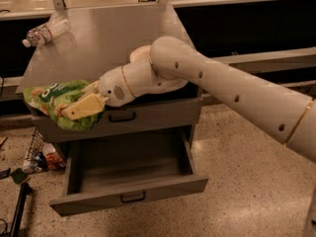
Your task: Place green rice chip bag into middle drawer
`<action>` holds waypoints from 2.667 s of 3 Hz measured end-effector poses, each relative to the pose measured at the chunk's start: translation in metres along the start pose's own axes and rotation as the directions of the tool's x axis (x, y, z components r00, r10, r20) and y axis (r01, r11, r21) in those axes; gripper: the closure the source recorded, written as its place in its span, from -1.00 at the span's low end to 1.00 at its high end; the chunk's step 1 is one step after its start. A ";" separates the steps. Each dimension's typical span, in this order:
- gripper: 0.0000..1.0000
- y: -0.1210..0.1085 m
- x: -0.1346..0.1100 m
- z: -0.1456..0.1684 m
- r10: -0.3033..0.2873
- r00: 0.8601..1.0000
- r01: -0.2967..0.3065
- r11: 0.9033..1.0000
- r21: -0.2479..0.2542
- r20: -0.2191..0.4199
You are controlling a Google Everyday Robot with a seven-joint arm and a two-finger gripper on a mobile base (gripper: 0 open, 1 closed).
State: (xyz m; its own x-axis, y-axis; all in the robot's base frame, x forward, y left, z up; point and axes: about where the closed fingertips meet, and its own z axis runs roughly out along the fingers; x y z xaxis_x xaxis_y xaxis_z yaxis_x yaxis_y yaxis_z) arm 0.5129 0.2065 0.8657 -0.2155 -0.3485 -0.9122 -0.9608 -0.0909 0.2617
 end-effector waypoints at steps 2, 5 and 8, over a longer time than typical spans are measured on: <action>1.00 0.008 0.027 0.002 0.034 0.999 -0.033 0.999 0.008 -0.028; 1.00 0.011 0.145 -0.009 0.069 0.983 -0.020 0.961 0.277 -0.168; 1.00 -0.010 0.238 0.003 0.082 0.974 -0.013 0.951 0.308 -0.210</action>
Offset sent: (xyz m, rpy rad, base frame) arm -0.0149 -0.0114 -0.0355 -0.0493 0.0482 -0.0255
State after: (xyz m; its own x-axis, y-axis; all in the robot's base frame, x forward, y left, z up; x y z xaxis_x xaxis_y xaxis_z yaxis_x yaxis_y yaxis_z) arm 0.4706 0.1269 0.6456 -0.2519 -0.5431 -0.8010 -0.9648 0.2056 0.1640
